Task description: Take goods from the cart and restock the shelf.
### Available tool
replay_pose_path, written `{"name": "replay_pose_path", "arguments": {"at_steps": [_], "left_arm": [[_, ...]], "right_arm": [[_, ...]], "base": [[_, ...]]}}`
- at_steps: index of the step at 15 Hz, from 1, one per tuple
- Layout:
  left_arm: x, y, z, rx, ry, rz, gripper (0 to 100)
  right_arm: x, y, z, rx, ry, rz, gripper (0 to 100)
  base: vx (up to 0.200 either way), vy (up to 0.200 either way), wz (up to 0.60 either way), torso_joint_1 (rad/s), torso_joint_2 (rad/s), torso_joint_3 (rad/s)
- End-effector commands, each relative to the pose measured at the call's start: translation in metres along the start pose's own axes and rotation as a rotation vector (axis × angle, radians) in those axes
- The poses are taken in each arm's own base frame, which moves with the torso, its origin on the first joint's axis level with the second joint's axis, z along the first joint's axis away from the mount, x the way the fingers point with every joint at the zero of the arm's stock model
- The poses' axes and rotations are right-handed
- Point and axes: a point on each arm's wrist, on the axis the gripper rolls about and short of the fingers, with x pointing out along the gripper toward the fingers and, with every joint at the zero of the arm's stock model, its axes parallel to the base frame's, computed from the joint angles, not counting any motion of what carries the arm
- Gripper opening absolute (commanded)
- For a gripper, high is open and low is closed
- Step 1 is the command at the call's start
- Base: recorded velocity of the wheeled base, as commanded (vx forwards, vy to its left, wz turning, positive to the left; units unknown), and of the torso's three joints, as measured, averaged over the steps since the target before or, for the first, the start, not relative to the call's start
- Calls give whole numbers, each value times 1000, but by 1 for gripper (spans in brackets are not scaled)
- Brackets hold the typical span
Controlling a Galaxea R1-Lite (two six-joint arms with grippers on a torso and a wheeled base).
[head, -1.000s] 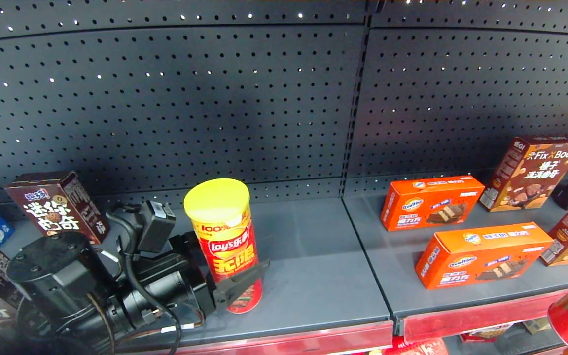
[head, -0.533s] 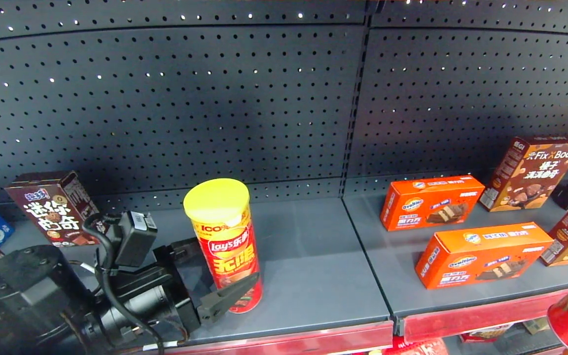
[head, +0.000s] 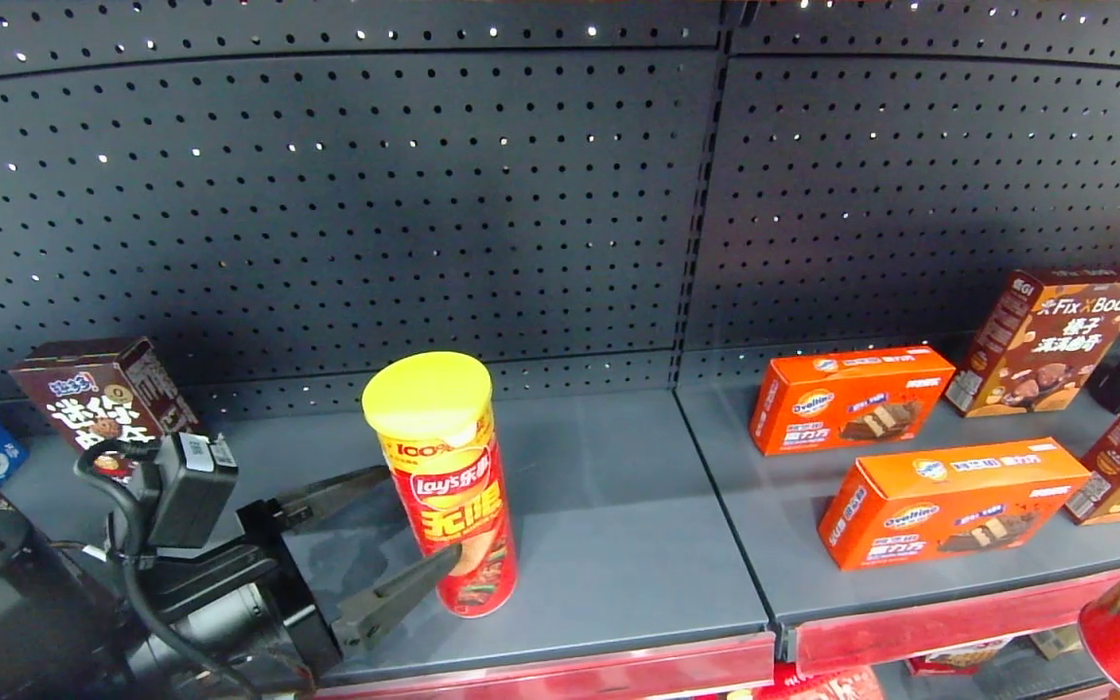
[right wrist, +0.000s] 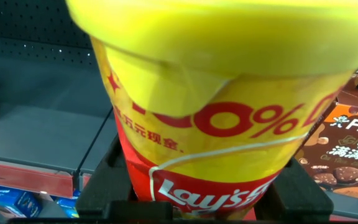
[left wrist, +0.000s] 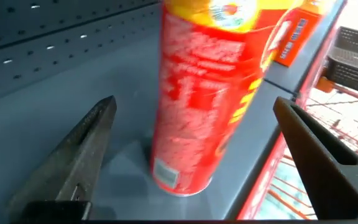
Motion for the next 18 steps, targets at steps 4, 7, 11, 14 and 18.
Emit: {"name": "replay_pose_path", "arguments": {"at_steps": [4,7,11,14,18], "left_arm": [[-6,7,2,3,-9,43,100],[-6,9,2,4,-11,56,100],[-6,10,2,4,-13,57,100],[-6,9,3,5,-14,57,100],[-9,6,9,20,-42,44,100]], "right_arm": [[0,0,-1,0,3,3,0],[0,0,-2,-1,5,3,0],[0,0,-2,-1,6,4,0],[0,0,-3,-1,6,4,0],[-1,0,-3,-1,6,3,0]], "base": [[0,0,0,0,0,0],[0,0,0,0,0,0],[0,0,0,0,0,0],[0,0,0,0,0,0],[0,0,0,0,0,0]]}}
